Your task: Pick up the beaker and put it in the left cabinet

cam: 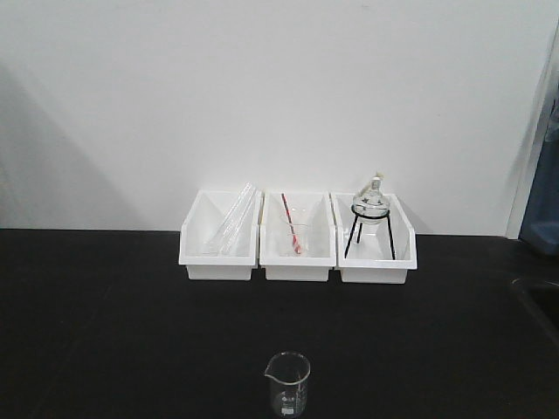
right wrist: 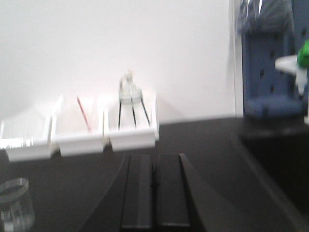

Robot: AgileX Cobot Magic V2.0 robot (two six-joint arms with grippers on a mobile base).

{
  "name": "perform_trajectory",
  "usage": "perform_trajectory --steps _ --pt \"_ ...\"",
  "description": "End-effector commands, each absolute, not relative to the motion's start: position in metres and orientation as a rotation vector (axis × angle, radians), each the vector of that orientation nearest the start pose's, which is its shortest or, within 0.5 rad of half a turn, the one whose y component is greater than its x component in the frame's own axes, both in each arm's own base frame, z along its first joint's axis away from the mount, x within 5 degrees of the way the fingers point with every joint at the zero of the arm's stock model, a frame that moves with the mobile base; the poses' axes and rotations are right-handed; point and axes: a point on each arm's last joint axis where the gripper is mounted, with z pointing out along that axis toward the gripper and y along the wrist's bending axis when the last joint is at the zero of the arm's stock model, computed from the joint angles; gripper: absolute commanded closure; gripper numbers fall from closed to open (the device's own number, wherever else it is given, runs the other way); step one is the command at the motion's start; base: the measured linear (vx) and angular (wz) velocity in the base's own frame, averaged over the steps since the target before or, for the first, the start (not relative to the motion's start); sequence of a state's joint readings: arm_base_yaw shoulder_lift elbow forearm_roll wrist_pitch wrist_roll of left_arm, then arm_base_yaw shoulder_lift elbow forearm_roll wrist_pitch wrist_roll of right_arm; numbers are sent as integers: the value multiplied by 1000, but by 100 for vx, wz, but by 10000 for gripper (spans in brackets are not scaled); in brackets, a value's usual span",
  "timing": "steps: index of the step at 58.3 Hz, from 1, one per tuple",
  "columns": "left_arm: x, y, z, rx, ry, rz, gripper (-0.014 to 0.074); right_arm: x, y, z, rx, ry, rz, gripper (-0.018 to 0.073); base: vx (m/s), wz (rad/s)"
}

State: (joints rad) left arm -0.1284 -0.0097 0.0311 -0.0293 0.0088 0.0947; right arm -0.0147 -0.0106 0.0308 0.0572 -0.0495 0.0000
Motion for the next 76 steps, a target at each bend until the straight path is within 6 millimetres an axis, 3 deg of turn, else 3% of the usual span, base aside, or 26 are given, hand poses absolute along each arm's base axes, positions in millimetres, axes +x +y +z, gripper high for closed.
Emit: perform_trajectory --steps 1,8,20,33,59,76 --pt "55 -7 206 130 1422 -60 595 51 -2 227 50 1219 17 568 0 0" --pt "55 -7 206 130 1422 -60 595 47 -2 237 52 1111 15 568 0 0" --pt "55 -7 206 130 1422 -60 595 44 -3 255 56 1081 20 568 0 0" --pt "55 -7 206 130 1422 -60 595 63 -2 272 54 1298 23 568 0 0" --pt "55 -7 206 130 1422 -60 595 97 -3 255 64 1512 20 530 0 0" --pt "55 -7 206 130 1422 -60 595 115 -3 241 69 1641 17 342 0 0"
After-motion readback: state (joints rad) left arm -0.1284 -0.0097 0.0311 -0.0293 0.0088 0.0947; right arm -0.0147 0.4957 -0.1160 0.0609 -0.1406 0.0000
